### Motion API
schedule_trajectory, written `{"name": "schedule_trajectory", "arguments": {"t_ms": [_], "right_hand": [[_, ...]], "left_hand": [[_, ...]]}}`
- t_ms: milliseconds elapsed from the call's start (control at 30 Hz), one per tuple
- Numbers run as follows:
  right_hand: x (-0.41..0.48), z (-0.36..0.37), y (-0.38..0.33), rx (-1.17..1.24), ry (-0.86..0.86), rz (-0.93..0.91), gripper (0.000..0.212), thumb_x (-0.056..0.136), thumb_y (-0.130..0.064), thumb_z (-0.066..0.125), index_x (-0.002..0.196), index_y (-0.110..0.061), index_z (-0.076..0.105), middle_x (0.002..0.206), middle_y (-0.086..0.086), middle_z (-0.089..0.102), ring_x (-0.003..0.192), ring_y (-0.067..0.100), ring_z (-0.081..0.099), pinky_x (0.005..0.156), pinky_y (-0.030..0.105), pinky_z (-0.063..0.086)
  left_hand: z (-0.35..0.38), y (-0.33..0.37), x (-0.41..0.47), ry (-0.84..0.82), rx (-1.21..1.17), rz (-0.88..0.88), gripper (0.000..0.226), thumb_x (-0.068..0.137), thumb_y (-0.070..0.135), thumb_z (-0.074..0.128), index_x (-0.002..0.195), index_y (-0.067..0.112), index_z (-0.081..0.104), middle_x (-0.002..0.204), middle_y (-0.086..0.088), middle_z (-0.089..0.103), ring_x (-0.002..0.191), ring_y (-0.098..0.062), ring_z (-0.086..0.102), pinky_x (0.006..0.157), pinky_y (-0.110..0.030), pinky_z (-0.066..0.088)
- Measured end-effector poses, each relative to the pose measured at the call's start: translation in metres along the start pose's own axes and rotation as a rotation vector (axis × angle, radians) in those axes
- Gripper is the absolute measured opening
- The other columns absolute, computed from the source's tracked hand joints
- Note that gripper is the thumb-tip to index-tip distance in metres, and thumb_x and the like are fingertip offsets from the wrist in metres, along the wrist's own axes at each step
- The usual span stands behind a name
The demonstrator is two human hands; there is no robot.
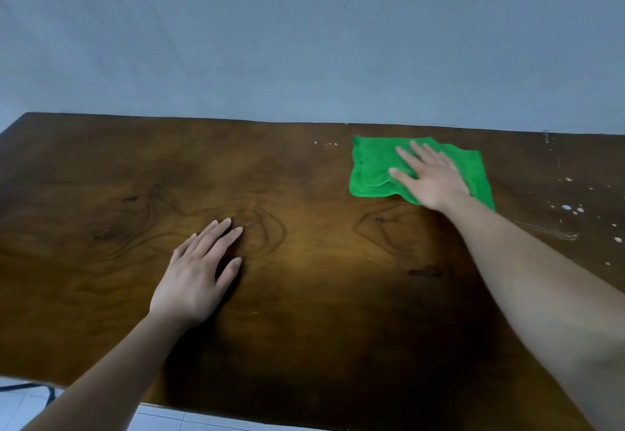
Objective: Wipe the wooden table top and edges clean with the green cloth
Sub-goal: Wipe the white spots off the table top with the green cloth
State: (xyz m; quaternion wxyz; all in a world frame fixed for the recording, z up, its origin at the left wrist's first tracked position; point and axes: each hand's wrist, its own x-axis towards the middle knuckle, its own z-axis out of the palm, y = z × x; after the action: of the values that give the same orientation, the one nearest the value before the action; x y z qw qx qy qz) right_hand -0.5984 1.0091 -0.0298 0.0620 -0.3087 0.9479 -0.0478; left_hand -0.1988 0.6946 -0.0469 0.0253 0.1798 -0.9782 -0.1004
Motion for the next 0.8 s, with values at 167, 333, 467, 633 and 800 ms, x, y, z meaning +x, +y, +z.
{"name": "schedule_trajectory", "arguments": {"t_ms": [167,333,467,633,800], "right_hand": [[0.003,-0.004,0.040,0.037,0.048,0.347,0.082,0.105,-0.078,0.008,0.175,-0.036,0.011,0.184,0.000,0.002,0.169,0.026,0.002,0.136,0.053,0.004],[0.028,-0.002,-0.016,0.071,0.030,0.548,0.079,0.108,-0.065,0.010,0.176,-0.025,0.004,0.183,0.010,-0.004,0.168,0.037,-0.003,0.134,0.060,-0.001],[0.049,0.001,-0.077,0.059,-0.005,0.473,0.080,0.108,-0.065,0.009,0.176,-0.022,0.002,0.182,0.013,-0.006,0.168,0.040,-0.005,0.133,0.063,-0.001],[0.063,0.013,-0.169,0.028,-0.019,0.249,0.081,0.107,-0.067,0.005,0.175,-0.022,-0.001,0.182,0.015,-0.009,0.168,0.041,-0.007,0.133,0.064,-0.002],[0.053,0.030,-0.260,-0.006,-0.049,-0.096,0.084,0.104,-0.075,0.001,0.175,-0.029,0.001,0.181,0.010,-0.009,0.167,0.039,-0.009,0.132,0.063,-0.006]], "left_hand": [[0.001,-0.001,0.000,0.006,-0.004,-0.001,0.070,0.110,0.072,0.017,0.172,0.041,0.028,0.182,0.019,0.015,0.168,0.000,0.000,0.137,-0.039,0.008],[0.000,0.000,0.001,0.007,0.011,0.005,0.070,0.110,0.071,0.018,0.172,0.041,0.027,0.182,0.018,0.013,0.167,0.000,-0.003,0.137,-0.038,0.006],[0.000,0.000,0.001,0.003,0.012,0.003,0.068,0.111,0.070,0.019,0.172,0.042,0.026,0.182,0.020,0.012,0.167,0.001,-0.005,0.135,-0.035,0.001],[-0.001,0.000,0.002,-0.005,0.001,-0.002,0.068,0.110,0.071,0.019,0.172,0.044,0.025,0.181,0.022,0.009,0.166,0.003,-0.007,0.135,-0.035,0.001],[-0.001,-0.002,0.001,-0.004,-0.001,0.009,0.066,0.112,0.070,0.021,0.172,0.045,0.024,0.181,0.022,0.011,0.167,0.002,-0.005,0.136,-0.040,0.007]]}}
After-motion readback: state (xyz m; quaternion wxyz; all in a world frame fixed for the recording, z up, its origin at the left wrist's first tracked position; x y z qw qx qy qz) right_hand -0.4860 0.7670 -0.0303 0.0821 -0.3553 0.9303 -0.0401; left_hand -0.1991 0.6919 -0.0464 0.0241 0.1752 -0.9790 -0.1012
